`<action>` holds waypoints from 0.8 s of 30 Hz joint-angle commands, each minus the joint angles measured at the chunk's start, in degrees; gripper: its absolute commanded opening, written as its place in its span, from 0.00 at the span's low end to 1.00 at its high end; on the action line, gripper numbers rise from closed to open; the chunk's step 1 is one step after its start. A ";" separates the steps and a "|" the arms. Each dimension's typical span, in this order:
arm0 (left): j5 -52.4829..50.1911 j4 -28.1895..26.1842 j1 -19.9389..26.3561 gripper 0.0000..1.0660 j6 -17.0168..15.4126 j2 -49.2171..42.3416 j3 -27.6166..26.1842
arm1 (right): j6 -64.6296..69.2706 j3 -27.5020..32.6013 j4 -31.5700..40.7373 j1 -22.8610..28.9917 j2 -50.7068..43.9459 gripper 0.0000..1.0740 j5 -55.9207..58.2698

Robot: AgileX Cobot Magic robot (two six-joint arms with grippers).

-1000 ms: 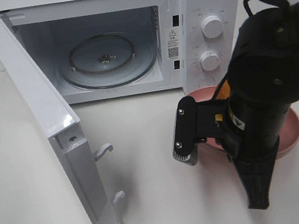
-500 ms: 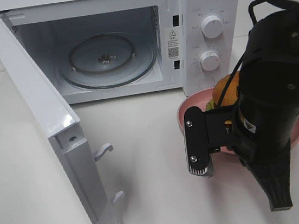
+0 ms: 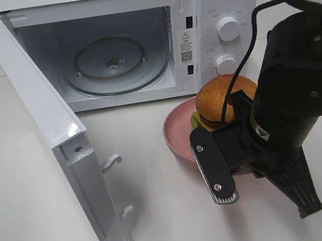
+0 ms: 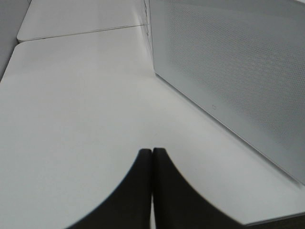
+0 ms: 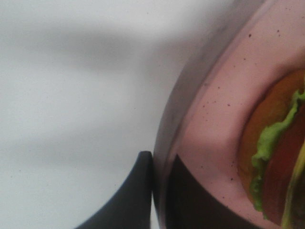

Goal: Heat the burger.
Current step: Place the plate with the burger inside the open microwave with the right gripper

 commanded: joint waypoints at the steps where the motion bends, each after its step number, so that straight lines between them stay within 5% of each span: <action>1: -0.57 -0.46 -0.29 0.00 -0.11 -1.09 0.06 | 1.20 -0.17 -0.69 -0.17 -0.80 0.00 -1.32; 17: -0.57 -0.46 -0.29 0.00 -0.11 -1.09 0.06 | -14.09 -0.17 0.06 -0.17 -0.80 0.00 -13.35; 22: -0.57 -0.46 -0.29 0.00 -0.11 -1.09 0.06 | -20.86 -0.17 5.61 -1.83 -0.80 0.00 -17.99; 24: -0.57 -0.46 -0.29 0.00 -0.11 -1.09 0.06 | -31.23 -0.23 14.61 -4.35 -0.80 0.00 -19.65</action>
